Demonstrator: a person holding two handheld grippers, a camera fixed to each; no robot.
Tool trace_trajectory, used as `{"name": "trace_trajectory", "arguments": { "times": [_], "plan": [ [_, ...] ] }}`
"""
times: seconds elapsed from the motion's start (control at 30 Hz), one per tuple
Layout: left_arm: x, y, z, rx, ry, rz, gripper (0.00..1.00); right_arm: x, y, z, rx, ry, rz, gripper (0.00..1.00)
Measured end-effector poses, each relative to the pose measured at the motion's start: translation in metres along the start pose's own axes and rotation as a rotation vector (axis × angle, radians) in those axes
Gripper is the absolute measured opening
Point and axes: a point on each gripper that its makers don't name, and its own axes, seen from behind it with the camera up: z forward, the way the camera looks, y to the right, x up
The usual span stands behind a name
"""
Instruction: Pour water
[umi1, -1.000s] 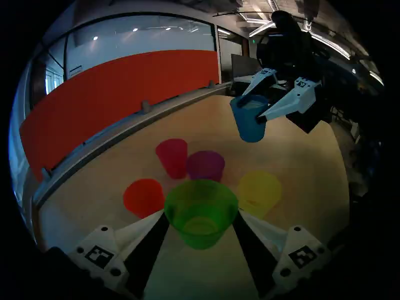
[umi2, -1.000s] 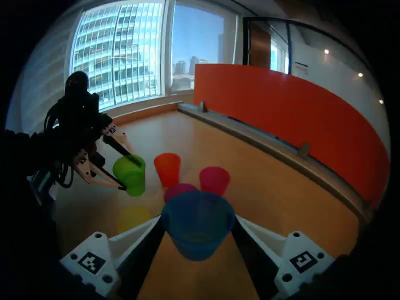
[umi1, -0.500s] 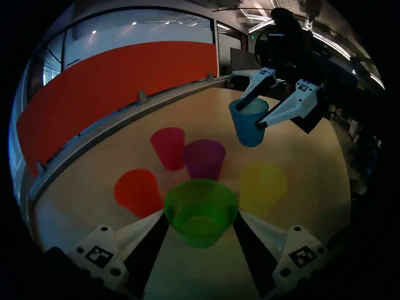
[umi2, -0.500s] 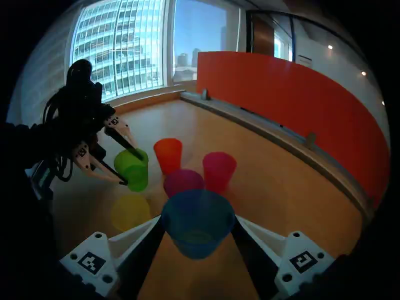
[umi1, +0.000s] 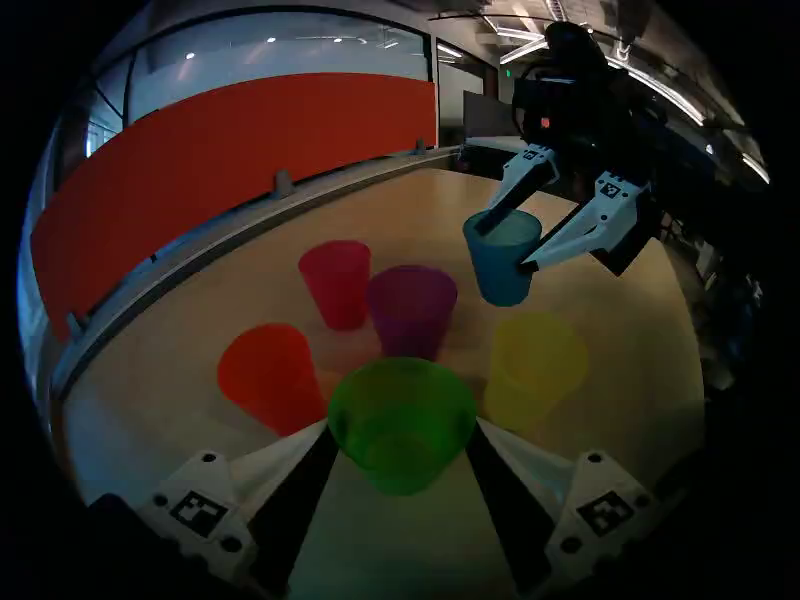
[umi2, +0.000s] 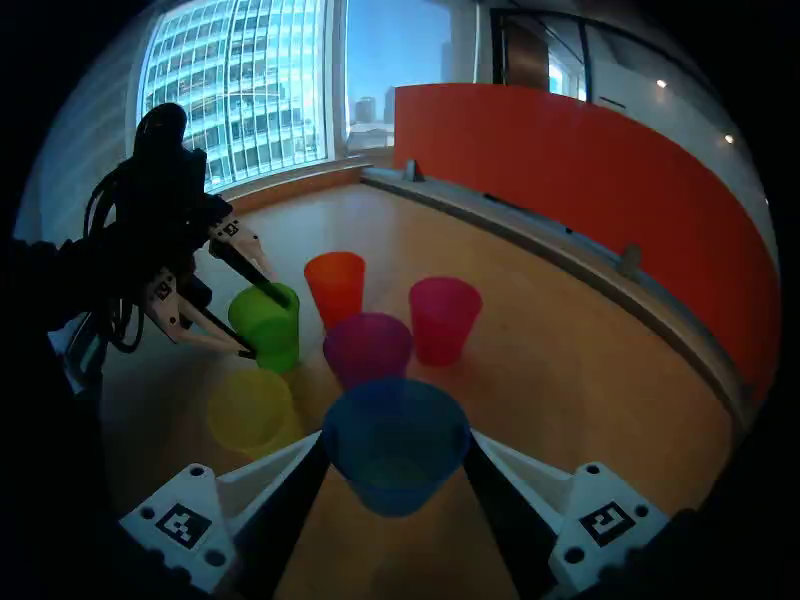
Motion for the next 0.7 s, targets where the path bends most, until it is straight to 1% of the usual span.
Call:
{"name": "trace_trajectory", "arguments": {
  "times": [0.4,0.7],
  "plan": [
    [-0.006,-0.002,0.005,-0.003,0.0,-0.02,0.85,-0.016,-0.002,0.008,-0.007,-0.025,-0.01,0.92],
    [-0.01,-0.004,0.003,-0.01,0.004,-0.047,0.85,-0.021,-0.004,0.011,-0.014,-0.034,-0.019,0.92]
  ]
}}
